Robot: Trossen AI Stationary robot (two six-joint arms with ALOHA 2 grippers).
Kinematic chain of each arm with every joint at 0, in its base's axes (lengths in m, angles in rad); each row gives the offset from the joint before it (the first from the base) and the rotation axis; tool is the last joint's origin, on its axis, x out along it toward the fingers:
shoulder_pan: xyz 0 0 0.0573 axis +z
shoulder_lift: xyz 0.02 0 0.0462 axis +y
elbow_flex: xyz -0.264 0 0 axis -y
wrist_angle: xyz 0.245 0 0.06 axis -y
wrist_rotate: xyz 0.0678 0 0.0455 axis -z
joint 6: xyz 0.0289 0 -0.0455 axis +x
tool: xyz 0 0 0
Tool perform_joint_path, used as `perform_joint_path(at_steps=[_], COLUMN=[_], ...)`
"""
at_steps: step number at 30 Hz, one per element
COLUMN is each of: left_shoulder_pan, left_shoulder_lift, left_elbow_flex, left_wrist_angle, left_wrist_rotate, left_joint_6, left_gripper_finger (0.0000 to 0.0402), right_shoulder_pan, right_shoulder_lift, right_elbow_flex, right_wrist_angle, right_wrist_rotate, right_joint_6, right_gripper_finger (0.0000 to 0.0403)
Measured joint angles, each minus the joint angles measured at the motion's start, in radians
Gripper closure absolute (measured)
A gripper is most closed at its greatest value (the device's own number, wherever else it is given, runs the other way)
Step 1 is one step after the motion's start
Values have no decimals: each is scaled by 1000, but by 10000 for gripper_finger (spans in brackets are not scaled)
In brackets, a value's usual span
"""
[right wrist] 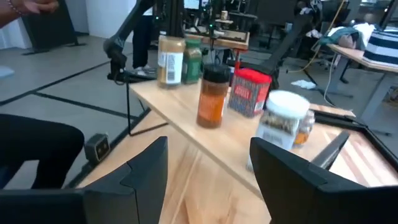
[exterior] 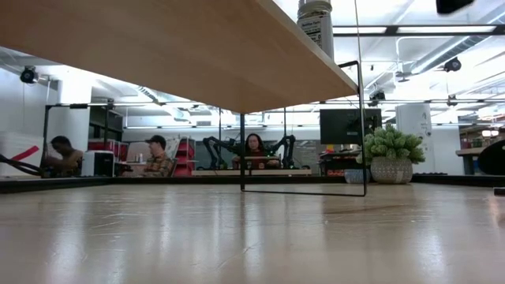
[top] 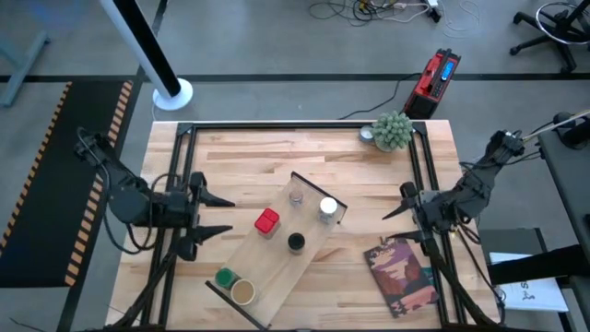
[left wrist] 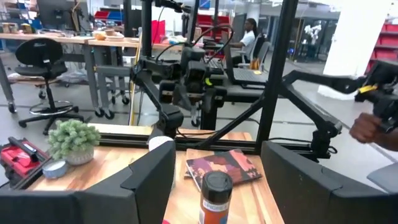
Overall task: Shelf spices
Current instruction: Return to Home Position
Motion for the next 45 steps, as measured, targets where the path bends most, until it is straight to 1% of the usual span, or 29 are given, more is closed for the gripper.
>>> perform_joint_path(at_steps=[4,6,8,13,17,23,31,33,36,40,42,45], left_shoulder_pan=[-1,-4,-7,-10,-10,-11,-26,-34,-35,-35,-34,-34], left_shoulder_lift=[-21,-36,-53,-89,-123,-146,-171,-172,-170,-162,-153,-144], left_elbow_flex=[-111,-165,-212,-297,-344,-408,-478,-508,-561,-625,-659,-709], left_wrist_angle=[116,183,245,277,286,334,355,385,460,574,654,798], left_wrist_rotate=[3,22,50,63,62,63,63,63,63,61,53,8], left_joint_6=[-23,-28,-28,-29,-60,-70,-67,-62,-12,96,161,262], left_gripper_finger=[177,177,175,167,163,160,171,174,178,180,180,177], right_shoulder_pan=[0,0,0,0,0,0,0,0,0,0,0,0], right_shoulder_lift=[-83,-112,-137,-168,-167,-166,-152,-146,-145,-145,-145,-145], right_elbow_flex=[-112,-171,-230,-374,-432,-458,-459,-459,-459,-459,-459,-459], right_wrist_angle=[5,9,48,234,298,269,243,244,244,244,244,244], right_wrist_rotate=[2,1,1,3,3,2,-7,-7,-7,-7,-7,-7], right_joint_6=[27,43,49,28,30,110,138,132,130,129,129,128], right_gripper_finger=[199,199,199,199,199,199,199,199,199,199,199,199])
